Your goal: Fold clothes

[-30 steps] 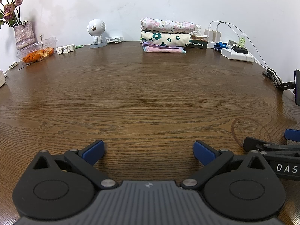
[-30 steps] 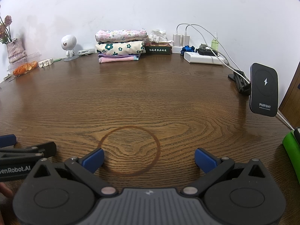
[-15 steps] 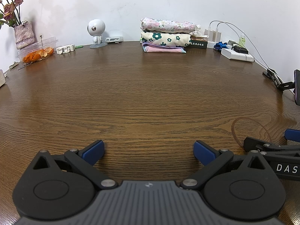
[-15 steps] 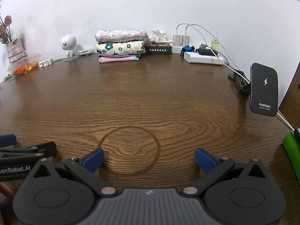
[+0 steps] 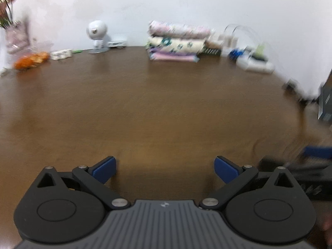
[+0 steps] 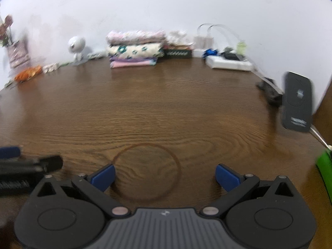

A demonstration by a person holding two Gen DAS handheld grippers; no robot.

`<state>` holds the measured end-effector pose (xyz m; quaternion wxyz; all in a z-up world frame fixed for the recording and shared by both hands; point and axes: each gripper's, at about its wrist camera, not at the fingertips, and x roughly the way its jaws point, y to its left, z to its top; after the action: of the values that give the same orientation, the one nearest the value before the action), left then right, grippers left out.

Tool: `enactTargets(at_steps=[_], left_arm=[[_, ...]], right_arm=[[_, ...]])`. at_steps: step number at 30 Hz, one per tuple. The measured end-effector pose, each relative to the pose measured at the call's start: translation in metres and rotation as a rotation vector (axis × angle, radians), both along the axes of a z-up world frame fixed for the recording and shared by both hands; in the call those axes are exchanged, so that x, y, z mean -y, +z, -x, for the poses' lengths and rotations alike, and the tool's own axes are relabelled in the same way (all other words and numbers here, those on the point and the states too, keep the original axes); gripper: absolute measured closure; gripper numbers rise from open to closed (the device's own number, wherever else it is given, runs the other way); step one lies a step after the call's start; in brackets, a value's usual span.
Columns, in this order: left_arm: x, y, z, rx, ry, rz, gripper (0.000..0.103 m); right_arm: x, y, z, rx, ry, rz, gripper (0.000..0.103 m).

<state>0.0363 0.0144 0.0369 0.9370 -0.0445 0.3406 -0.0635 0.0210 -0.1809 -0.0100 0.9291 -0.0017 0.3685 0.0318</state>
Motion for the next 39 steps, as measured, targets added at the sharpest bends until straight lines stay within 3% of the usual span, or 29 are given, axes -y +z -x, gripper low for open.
enactTargets(at_steps=[2,7,10,12,14,16,17,18,19,20,21,23,25,28,32,33,34,35,36,37,38,39], left_arm=[[-0.013,0.014,-0.021,0.01,-0.013,0.085,0.0],[-0.054,0.058,-0.106,0.067,0.056,0.294,0.0],[-0.075,0.087,-0.172,0.077,0.098,0.442,0.0],[-0.077,0.097,-0.217,0.095,0.113,0.468,0.0],[-0.078,0.107,-0.261,0.114,0.13,0.487,0.001],[-0.072,0.103,-0.301,0.075,0.182,0.479,0.016],[-0.07,0.097,-0.313,0.049,0.188,0.485,0.02],[-0.068,0.091,-0.323,0.023,0.189,0.493,0.029],[-0.066,0.084,-0.333,-0.004,0.19,0.502,0.048],[-0.063,0.078,-0.343,-0.031,0.19,0.51,0.065],[-0.061,0.072,-0.353,-0.058,0.191,0.519,0.093],[-0.057,0.059,-0.374,-0.112,0.193,0.535,0.096],[-0.068,0.073,-0.352,0.005,0.161,0.56,0.098],[-0.098,0.112,-0.287,0.158,0.164,0.512,0.099],[-0.173,0.178,-0.145,0.462,0.419,0.435,0.098],[-0.184,0.192,-0.117,0.516,0.48,0.37,0.093],[-0.194,0.204,-0.098,0.53,0.527,0.285,0.068],[-0.203,0.209,-0.091,0.516,0.549,0.255,0.05],[-0.21,0.211,-0.085,0.496,0.566,0.239,0.032],[-0.218,0.213,-0.08,0.477,0.583,0.222,0.032],[-0.221,0.21,-0.082,0.441,0.548,0.221,0.032],[-0.217,0.201,-0.092,0.396,0.51,0.244,0.032]], right_arm=[[0.0,0.011,-0.019,-0.008,0.027,-0.02,0.0],[0.014,0.058,-0.088,0.192,0.037,-0.158,0.0],[0.029,0.085,-0.165,0.286,0.055,-0.267,0.0],[0.039,0.096,-0.227,0.296,0.05,-0.33,0.001],[0.044,0.098,-0.287,0.267,0.046,-0.381,0.008],[0.043,0.095,-0.341,0.217,0.04,-0.401,0.02],[0.043,0.092,-0.361,0.186,0.021,-0.416,0.036],[0.045,0.087,-0.374,0.15,0.011,-0.44,0.052],[0.047,0.081,-0.386,0.113,0.01,-0.462,0.062],[0.047,0.076,-0.395,0.086,0.015,-0.475,0.085],[0.044,0.075,-0.395,0.084,0.031,-0.465,0.098],[0.036,0.075,-0.394,0.093,0.074,-0.452,0.102],[0.024,0.091,-0.374,0.185,0.174,-0.487,0.102],[-0.031,0.118,-0.337,0.246,0.404,-0.563,0.103],[-0.118,0.155,-0.284,0.291,0.749,-0.668,0.103],[-0.141,0.165,-0.27,0.302,0.831,-0.681,0.102],[-0.165,0.175,-0.253,0.308,0.892,-0.663,0.101],[-0.181,0.181,-0.241,0.301,0.921,-0.639,0.09],[-0.192,0.185,-0.231,0.305,0.925,-0.605,0.07],[-0.193,0.187,-0.226,0.33,0.903,-0.561,0.058],[-0.189,0.185,-0.224,0.361,0.855,-0.515,0.038],[-0.177,0.182,-0.227,0.386,0.775,-0.47,0.028]])
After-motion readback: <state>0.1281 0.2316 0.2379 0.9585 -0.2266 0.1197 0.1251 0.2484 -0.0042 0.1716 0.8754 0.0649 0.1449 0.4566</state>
